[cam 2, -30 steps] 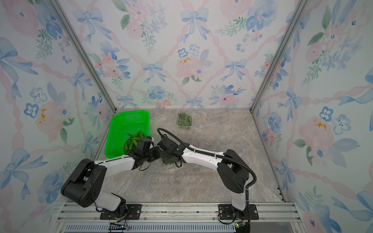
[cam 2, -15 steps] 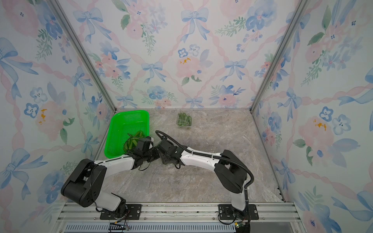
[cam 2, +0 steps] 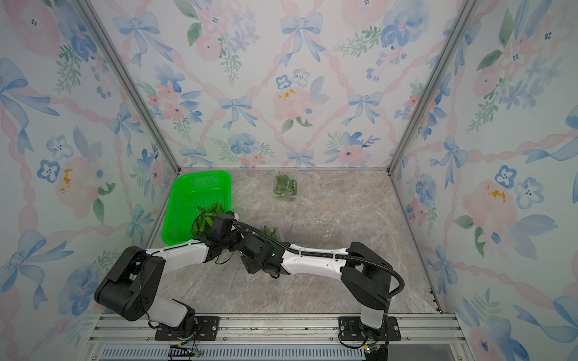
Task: Take small green peppers out of containers
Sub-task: Open the packing box at the center of the board.
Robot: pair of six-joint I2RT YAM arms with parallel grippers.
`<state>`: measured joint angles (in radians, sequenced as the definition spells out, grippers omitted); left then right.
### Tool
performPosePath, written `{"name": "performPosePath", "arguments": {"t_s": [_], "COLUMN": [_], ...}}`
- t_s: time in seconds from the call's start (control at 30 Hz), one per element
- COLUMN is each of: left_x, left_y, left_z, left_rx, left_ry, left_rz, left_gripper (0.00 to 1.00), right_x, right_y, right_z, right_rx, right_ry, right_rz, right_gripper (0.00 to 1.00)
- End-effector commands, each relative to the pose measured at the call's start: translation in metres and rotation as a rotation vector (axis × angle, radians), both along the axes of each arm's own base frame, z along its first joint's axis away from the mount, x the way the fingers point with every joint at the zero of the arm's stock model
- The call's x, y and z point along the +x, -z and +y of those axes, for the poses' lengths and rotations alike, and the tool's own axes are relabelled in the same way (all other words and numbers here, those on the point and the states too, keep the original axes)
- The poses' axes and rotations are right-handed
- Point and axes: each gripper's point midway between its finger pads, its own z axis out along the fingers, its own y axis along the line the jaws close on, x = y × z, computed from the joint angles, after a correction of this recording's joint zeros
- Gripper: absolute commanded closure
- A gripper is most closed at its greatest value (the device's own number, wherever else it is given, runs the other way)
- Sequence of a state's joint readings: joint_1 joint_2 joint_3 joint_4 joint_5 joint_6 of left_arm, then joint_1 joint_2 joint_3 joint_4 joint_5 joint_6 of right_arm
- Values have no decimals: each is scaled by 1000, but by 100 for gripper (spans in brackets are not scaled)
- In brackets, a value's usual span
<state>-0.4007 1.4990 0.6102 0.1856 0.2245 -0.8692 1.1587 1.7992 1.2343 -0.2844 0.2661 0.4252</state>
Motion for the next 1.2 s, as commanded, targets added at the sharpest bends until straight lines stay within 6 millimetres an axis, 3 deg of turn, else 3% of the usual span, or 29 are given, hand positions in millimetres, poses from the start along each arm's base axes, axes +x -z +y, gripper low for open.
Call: {"name": "performPosePath", "arguments": {"t_s": [0.0, 0.2, 0.5, 1.17], "left_x": [3, 1, -2, -3], "left_y": [-5, -5, -4, -3], "left_z": [-4, -4, -4, -5], "left_rx": [-17, -20, -27, -39], "left_ry": [2, 1, 4, 4], "left_rz": [-7, -4, -5, -9], "left_gripper": [88, 88, 88, 88], "right_x": [7, 23, 39, 45], "right_y": [-4, -6, 27, 58], "right_z": [-2, -5, -10, -32], "right_rx": [6, -28, -45, -133], "right_ry": [5, 40, 100, 178], "right_rz": [-34, -97, -81, -50], "right_gripper": [29, 29, 31, 44]}}
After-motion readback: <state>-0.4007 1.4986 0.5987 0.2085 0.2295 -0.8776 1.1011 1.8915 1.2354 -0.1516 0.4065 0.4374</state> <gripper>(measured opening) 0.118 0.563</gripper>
